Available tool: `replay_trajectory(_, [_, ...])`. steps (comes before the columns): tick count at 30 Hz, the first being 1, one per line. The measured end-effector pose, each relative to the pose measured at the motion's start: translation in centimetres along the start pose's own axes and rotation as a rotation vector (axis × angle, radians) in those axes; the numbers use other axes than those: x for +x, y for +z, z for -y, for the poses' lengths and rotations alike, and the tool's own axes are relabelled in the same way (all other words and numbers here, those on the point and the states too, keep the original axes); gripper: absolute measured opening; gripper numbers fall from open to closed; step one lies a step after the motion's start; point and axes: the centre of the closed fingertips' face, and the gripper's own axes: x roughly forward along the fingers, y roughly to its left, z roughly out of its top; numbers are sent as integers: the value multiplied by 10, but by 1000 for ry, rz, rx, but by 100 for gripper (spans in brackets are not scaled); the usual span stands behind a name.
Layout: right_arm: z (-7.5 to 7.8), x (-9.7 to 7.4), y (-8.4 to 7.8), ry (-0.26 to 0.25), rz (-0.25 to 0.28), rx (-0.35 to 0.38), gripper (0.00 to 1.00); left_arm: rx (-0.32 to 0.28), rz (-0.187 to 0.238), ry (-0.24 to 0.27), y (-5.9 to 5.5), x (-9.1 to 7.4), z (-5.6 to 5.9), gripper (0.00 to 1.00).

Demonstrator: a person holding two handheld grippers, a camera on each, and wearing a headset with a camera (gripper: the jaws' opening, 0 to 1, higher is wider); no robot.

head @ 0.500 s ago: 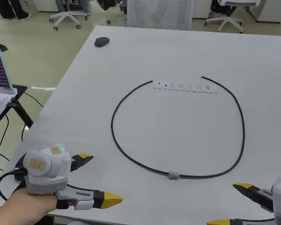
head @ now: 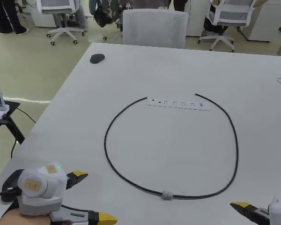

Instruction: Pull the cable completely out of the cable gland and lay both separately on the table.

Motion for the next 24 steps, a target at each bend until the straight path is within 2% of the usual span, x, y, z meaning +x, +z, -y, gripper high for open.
replay_trajectory(5, [0, 0, -1, 1, 4, 6, 94, -4, -9, -1, -1, 1, 1, 97])
replay_trajectory(9, [-1, 1, -3, 3, -2, 10, 94, -15, 6, -5, 3, 1, 2, 96])
replay_trajectory(16, [0, 5, 2, 12, 1, 4, 93, -9, 5, -8, 6, 5, 4, 96])
replay_trajectory(24, [-2, 13, 5, 12, -30, -32, 92, -15, 21, 10, 5, 3, -1, 97])
